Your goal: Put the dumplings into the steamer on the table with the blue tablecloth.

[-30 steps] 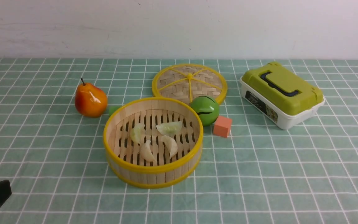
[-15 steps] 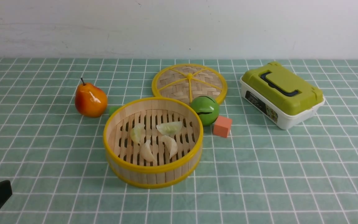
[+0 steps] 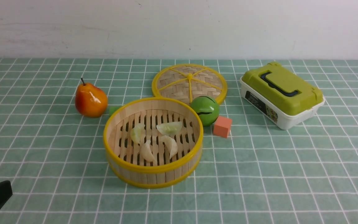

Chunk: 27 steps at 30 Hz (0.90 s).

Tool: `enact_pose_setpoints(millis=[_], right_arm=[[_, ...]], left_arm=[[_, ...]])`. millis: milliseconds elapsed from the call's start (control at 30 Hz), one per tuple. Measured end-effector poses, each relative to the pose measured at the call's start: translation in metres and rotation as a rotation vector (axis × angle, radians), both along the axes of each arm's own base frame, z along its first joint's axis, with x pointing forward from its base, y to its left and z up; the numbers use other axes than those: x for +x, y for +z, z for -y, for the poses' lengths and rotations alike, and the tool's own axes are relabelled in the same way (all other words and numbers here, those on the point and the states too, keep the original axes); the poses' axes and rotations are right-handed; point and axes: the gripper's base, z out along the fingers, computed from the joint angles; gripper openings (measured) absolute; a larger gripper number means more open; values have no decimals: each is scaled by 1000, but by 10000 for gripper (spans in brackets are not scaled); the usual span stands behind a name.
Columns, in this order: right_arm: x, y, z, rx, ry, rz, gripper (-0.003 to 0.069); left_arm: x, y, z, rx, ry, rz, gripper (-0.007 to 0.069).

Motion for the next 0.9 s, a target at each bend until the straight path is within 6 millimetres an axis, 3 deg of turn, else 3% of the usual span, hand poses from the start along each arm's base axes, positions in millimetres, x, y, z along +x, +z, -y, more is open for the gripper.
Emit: enact_pose_setpoints(millis=[333,467,567,900], right_arm=[[0,0,0,0,0,0,64],[0,0,0,0,0,0,73],[0,0,0,0,0,0,76],[0,0,0,-2,0,0,90]], left_arm=[[-22,-12,-11,-23,16,187,143],[-26,-33,-15,-24,83,280,90],[-26,-58,-18,-20,165,323,0],[-30,-102,-20,2,231,-16,-14]])
